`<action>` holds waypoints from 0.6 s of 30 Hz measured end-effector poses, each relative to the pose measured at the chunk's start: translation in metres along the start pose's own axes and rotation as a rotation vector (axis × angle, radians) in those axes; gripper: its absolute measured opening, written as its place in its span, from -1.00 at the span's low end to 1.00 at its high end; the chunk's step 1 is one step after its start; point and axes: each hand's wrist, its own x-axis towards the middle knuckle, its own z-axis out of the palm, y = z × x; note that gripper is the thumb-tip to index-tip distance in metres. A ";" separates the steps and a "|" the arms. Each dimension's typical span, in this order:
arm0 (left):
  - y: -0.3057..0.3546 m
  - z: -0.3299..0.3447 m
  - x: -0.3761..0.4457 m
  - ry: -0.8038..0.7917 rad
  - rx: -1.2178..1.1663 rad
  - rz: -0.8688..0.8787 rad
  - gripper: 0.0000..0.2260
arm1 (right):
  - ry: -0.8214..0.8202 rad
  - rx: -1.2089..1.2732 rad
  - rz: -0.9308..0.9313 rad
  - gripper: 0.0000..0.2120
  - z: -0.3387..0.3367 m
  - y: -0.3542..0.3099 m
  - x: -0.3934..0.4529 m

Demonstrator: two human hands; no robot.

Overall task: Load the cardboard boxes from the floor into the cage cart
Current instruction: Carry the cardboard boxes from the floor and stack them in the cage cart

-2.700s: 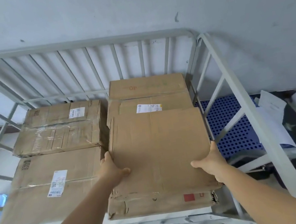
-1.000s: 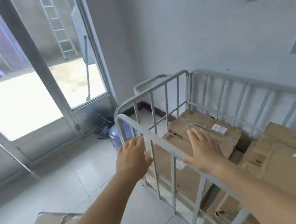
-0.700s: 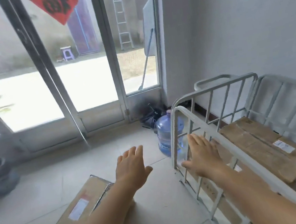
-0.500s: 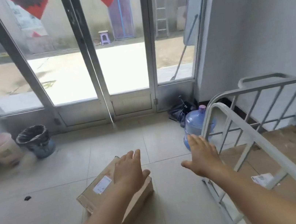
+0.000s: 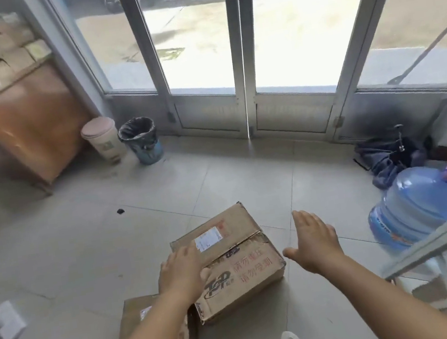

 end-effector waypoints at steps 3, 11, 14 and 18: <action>-0.001 0.011 0.025 -0.035 -0.063 -0.142 -0.34 | -0.081 -0.029 -0.043 -0.12 0.006 0.005 0.049; -0.022 0.067 0.082 -0.142 -0.141 -0.372 -0.32 | -0.213 -0.040 -0.060 -0.12 0.053 0.015 0.155; -0.034 0.096 0.107 -0.178 -0.151 -0.420 -0.32 | -0.232 -0.046 -0.053 -0.12 0.079 0.017 0.192; -0.053 0.145 0.145 -0.219 -0.180 -0.464 -0.29 | -0.257 -0.039 -0.041 -0.13 0.124 0.019 0.237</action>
